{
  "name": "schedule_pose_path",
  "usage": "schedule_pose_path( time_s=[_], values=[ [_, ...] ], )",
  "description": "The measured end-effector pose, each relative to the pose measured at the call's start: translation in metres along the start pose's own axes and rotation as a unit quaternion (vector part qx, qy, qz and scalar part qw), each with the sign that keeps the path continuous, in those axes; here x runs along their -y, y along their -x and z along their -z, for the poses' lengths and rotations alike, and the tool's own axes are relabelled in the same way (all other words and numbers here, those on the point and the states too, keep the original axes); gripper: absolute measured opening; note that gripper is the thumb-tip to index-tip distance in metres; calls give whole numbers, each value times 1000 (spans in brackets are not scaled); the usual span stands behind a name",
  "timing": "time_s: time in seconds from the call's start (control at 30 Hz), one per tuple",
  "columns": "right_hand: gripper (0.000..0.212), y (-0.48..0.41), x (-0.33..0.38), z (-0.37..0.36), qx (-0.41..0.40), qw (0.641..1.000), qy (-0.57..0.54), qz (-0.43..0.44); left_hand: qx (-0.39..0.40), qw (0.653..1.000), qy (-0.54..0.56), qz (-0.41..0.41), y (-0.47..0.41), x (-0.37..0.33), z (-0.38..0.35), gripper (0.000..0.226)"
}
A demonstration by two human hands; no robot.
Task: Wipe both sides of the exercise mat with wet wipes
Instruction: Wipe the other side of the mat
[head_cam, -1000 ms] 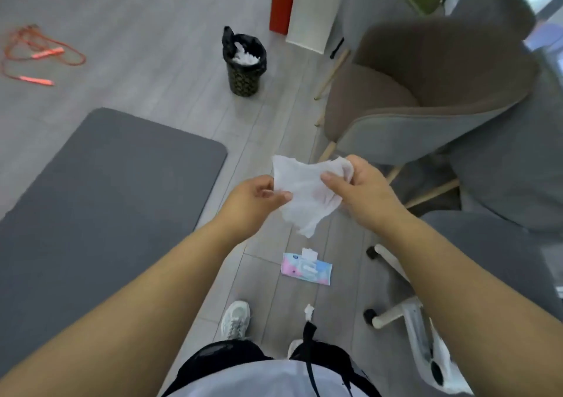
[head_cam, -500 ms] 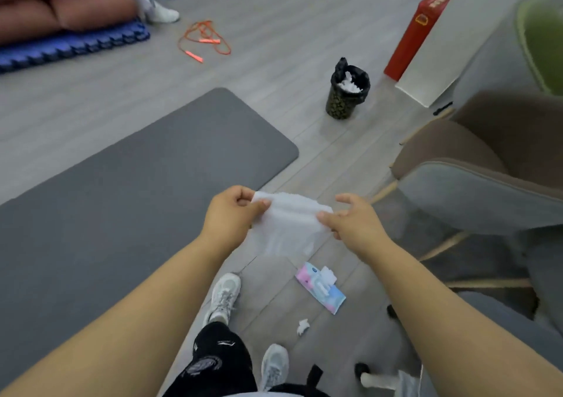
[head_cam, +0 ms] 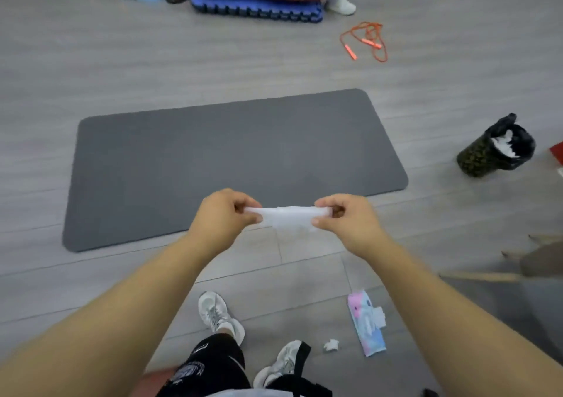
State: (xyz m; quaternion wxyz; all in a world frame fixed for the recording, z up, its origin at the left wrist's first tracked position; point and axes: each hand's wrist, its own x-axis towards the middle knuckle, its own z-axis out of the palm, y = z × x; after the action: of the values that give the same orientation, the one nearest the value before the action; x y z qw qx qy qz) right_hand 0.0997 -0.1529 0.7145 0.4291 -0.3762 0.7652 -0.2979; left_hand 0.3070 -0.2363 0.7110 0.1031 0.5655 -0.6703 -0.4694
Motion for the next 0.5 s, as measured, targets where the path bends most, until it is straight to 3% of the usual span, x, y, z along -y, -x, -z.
schedule_pose_path(
  time_s=[0.07, 0.17, 0.3, 0.37, 0.5],
  values=[
    [10, -18, 29, -28, 10, 993, 112, 25, -38, 999, -24, -17, -7, 20, 36, 1],
    [12, -38, 69, -66, 25, 967, 242, 77, -32, 996, -71, -52, -17, 40, 83, 5],
    [8, -63, 138, -138, 119, 939, 292, 133, -36, 993, -109, -23, -26, 65, 159, 8],
    [17, -73, 169, -173, 161, 927, 296, 164, -58, 990, -123, -21, -28, 76, 189, 10],
    [17, -95, 215, -239, 202, 883, 356, 231, -91, 991, -101, 17, -28, 110, 239, 9]
  ],
)
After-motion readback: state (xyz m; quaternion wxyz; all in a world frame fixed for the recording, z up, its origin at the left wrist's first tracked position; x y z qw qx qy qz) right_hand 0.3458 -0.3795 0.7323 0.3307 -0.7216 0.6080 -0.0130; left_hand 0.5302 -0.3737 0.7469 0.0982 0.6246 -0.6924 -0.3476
